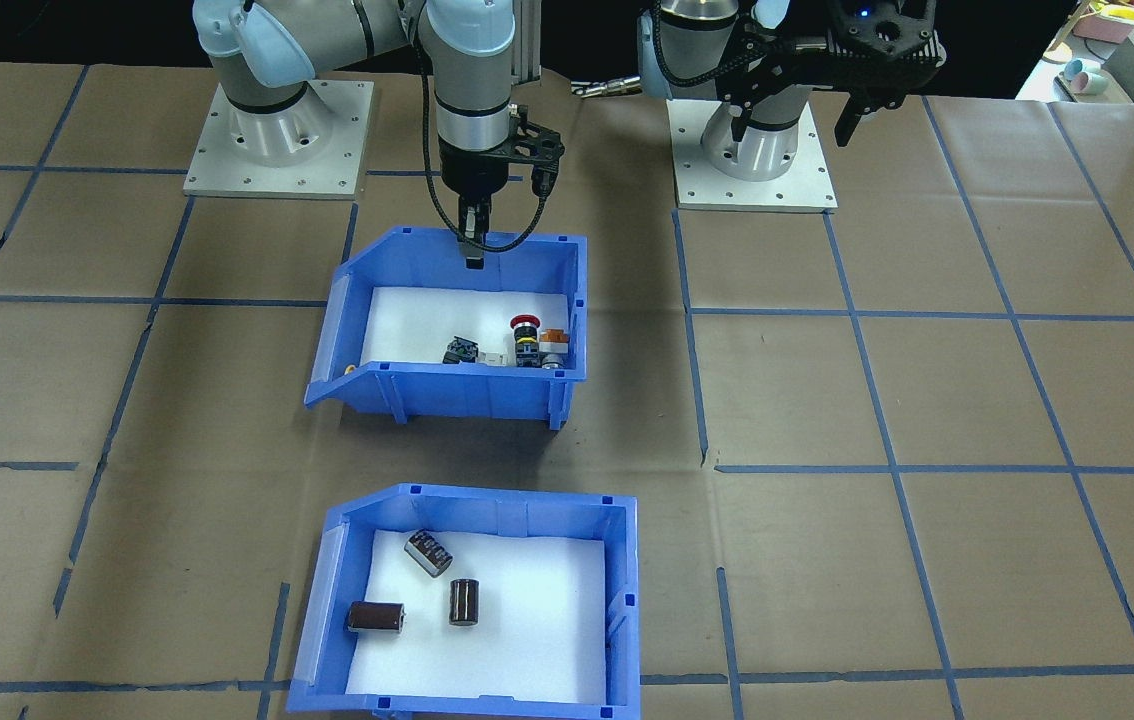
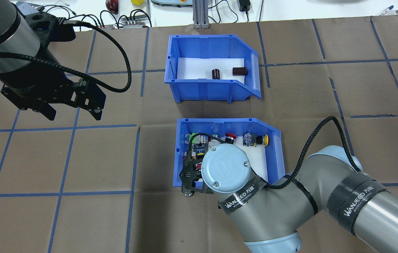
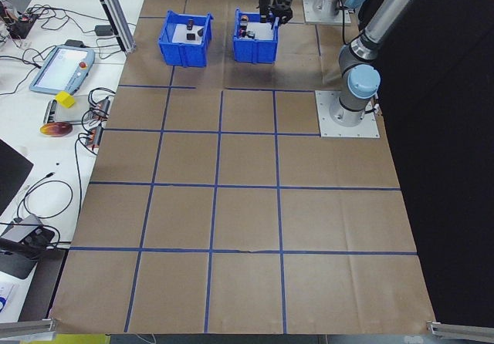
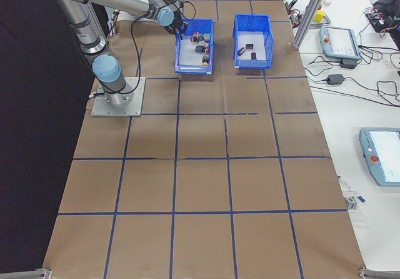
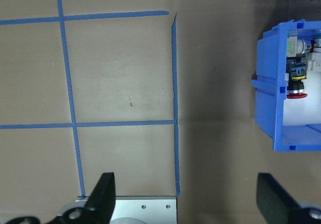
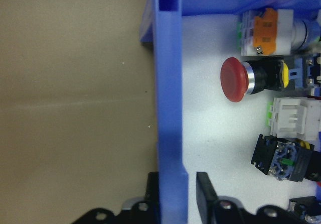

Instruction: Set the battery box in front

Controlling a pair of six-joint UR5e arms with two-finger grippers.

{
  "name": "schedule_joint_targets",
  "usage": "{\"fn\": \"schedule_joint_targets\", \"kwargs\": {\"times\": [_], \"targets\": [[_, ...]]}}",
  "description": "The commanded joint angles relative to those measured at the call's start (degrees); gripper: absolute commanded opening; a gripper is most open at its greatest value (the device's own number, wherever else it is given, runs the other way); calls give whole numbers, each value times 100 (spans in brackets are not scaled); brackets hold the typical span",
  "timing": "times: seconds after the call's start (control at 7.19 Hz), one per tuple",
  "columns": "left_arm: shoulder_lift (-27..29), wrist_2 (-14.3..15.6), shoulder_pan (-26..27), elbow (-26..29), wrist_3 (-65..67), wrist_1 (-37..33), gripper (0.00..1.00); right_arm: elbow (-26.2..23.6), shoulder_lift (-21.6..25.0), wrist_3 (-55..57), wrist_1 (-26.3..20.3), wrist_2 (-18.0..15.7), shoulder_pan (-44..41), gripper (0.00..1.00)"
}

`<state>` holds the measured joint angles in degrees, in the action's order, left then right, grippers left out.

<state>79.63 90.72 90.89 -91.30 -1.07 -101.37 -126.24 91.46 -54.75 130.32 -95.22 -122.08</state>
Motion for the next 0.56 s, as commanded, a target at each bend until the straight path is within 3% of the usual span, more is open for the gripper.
{"fn": "schedule_joint_targets", "kwargs": {"times": [0.0, 0.14, 0.28, 0.42], "targets": [[193, -107, -10, 42, -51, 82, 99, 21, 91, -53, -86, 3, 0, 100], [272, -107, -45, 34, -60, 152, 99, 38, 274, -62, -208, 3, 9, 100], [316, -264, -254, 51, -121, 162, 99, 143, 502, -71, -653, 3, 26, 100], [299, -500, -413, 42, -165, 153, 99, 483, 748, -71, -1441, -6, 131, 100]]}}
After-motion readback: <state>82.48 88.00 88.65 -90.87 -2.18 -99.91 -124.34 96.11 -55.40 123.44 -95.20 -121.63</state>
